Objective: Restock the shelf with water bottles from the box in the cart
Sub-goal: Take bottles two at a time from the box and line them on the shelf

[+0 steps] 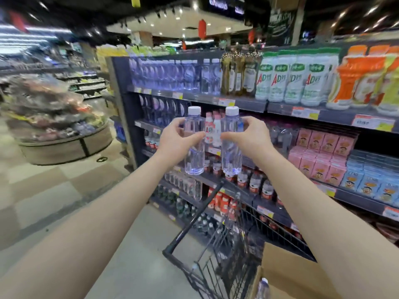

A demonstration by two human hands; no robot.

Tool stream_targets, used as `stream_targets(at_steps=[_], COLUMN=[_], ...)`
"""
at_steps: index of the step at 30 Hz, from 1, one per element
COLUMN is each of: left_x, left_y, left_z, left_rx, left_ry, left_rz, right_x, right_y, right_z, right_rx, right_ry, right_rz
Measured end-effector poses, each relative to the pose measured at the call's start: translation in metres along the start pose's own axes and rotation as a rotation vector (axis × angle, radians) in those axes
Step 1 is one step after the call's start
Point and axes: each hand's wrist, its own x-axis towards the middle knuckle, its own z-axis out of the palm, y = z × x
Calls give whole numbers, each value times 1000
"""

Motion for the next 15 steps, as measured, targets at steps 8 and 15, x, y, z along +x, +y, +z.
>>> stream_targets(at_steps=[8,15], left_x=[54,147], left_y=[-28,-86], left_z=[-110,-207], left_rx=[-8,-1], left_ry=[132,55], left_rz=[12,60], right_x=[48,107], right_y=[-64,-104], right_z=[105,224], right_rx=[82,116], right_ry=[-151,-112], right_rz=[-39,-60])
